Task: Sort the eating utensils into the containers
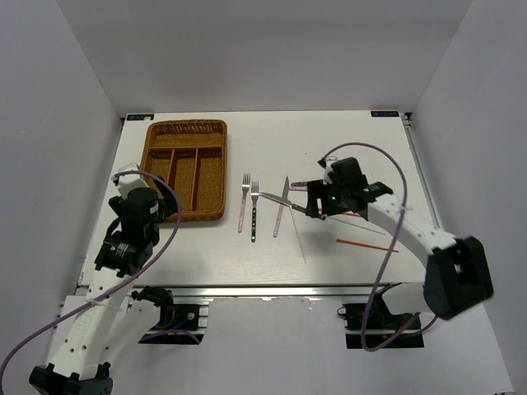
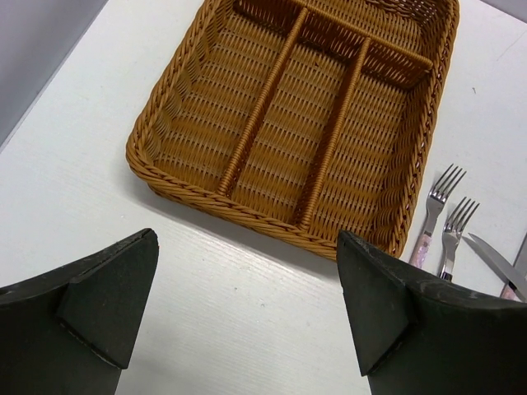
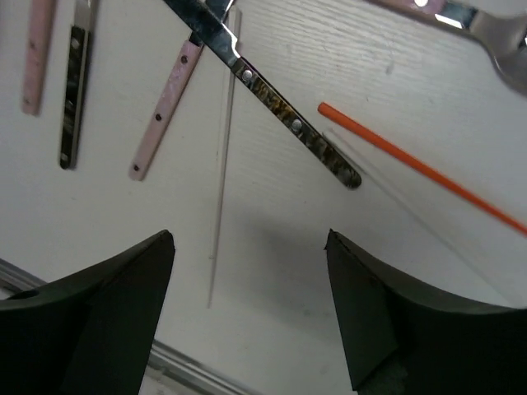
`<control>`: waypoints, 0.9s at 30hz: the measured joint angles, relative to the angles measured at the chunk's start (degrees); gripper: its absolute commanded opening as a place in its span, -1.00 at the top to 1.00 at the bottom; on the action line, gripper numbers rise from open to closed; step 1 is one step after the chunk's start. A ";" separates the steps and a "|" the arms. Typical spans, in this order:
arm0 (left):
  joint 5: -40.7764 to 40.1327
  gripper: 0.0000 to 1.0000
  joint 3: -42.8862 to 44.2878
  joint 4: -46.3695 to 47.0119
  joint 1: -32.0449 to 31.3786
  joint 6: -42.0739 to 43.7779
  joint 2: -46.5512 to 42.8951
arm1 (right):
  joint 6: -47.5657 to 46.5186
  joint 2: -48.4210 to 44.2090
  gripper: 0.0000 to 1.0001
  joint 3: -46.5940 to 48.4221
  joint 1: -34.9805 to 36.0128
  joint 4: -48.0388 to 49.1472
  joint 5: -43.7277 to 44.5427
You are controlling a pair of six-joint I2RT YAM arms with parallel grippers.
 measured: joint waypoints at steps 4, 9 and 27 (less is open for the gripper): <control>0.61 -0.96 0.00 0.35 0.00 0.00 0.72 | -7.32 11.43 -0.04 7.04 3.41 -0.24 1.68; 1.09 -0.96 -0.07 0.37 0.00 0.00 1.60 | -15.65 23.19 -0.09 15.61 4.22 -0.48 3.41; 2.36 -0.96 -0.07 0.74 0.00 0.02 3.74 | -27.08 34.01 0.48 18.14 7.17 1.44 4.96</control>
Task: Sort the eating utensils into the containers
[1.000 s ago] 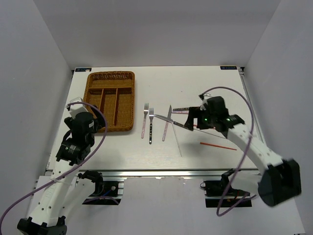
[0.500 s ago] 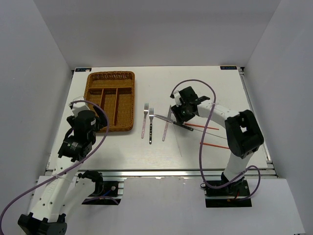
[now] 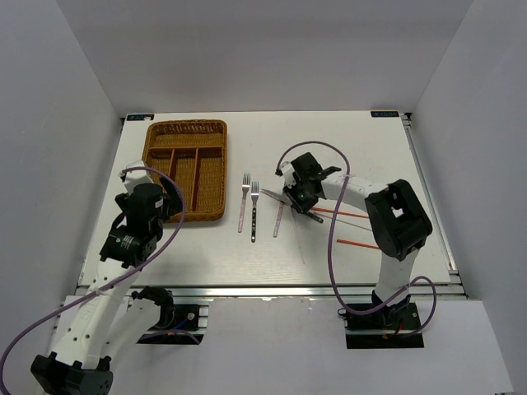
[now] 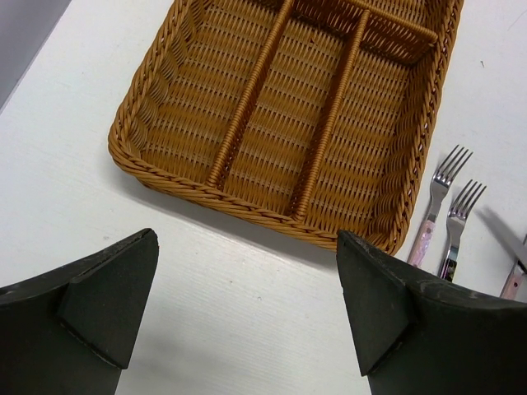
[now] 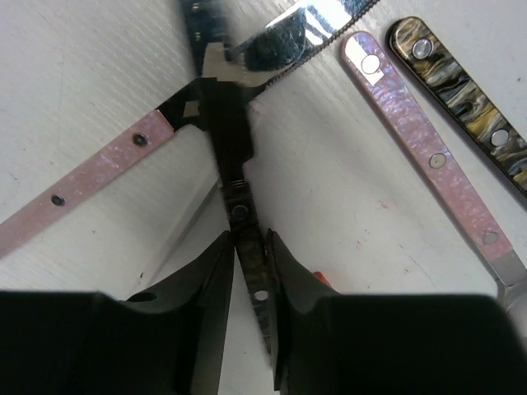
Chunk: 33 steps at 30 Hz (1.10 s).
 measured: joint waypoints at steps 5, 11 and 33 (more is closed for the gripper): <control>0.02 -0.96 0.00 0.00 0.00 0.00 0.00 | -0.37 0.02 0.68 -0.20 0.57 1.18 1.75; 0.04 -0.96 0.00 0.00 0.00 0.00 -0.02 | -0.52 -0.79 0.99 -0.61 1.01 1.16 3.32; -3.08 -0.96 0.00 -0.22 0.00 -0.68 -3.63 | 47.60 1.86 1.00 22.62 12.79 15.12 -2.78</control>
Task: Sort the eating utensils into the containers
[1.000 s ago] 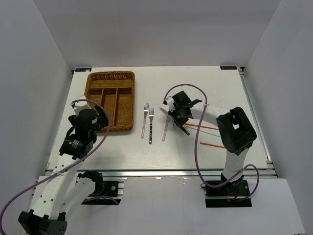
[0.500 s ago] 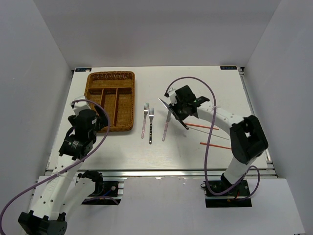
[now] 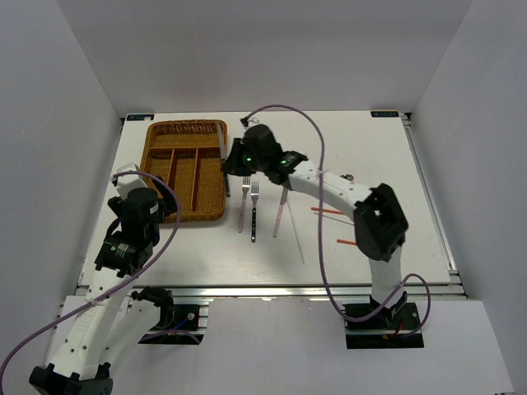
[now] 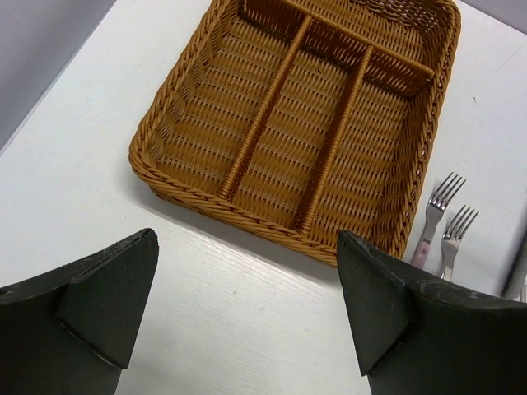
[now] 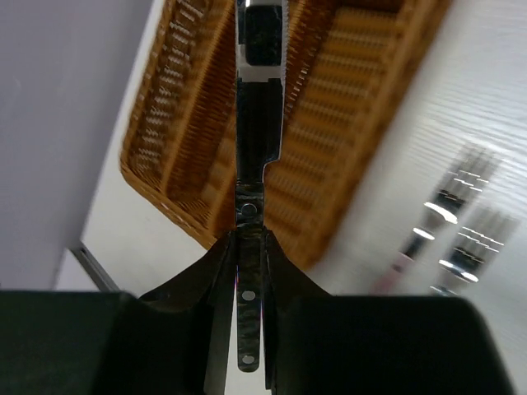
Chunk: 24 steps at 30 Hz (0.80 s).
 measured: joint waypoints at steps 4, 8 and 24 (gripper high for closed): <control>-0.44 -0.96 0.00 -0.09 0.00 -0.22 0.22 | 8.41 8.85 1.00 8.83 4.26 1.22 5.55; -1.40 -0.96 0.00 -0.57 0.00 -0.46 0.31 | 12.52 15.12 1.00 13.94 6.36 0.04 9.86; -1.60 -0.96 0.00 -0.66 0.00 -0.61 0.09 | 15.89 23.80 0.23 21.42 6.05 -3.48 13.38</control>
